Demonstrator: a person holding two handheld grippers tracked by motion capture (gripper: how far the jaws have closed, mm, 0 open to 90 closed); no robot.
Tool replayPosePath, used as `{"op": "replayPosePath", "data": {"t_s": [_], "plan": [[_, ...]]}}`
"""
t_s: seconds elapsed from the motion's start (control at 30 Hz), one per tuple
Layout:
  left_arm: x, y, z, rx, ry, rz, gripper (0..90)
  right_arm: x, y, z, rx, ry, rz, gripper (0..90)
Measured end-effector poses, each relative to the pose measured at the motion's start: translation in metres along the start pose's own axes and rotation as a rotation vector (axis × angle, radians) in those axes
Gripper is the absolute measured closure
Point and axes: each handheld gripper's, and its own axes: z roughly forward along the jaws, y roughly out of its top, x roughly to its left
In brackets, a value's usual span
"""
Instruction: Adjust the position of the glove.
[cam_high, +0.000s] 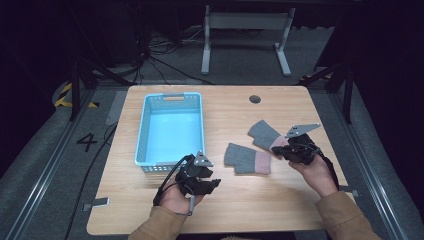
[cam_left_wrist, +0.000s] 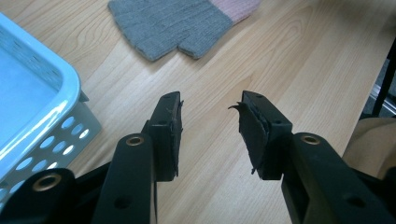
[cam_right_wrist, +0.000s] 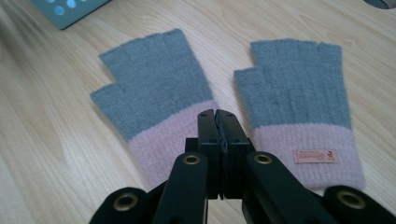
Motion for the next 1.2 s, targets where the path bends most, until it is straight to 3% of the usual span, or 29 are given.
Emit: {"op": "replayPosePath", "data": {"t_s": [0.4, 0.67, 1.0, 1.2], "plan": [[-0.001, 0.001, 0.002, 0.007, -0.003, 0.005, 56.5, 0.013, 0.005, 0.011, 0.001, 0.048, -0.026, 89.3], [0.0, 0.001, 0.003, 0.006, -0.003, 0.006, 55.8, 0.023, 0.004, 0.03, 0.069, 0.058, -0.055, 89.1], [-0.001, 0.002, 0.005, 0.008, 0.003, 0.01, 53.4, 0.026, 0.002, 0.047, 0.162, 0.052, -0.049, 88.0], [0.0, 0.003, 0.006, 0.014, 0.002, 0.01, 53.2, 0.025, 0.0, 0.052, 0.19, 0.052, -0.044, 88.0]]}}
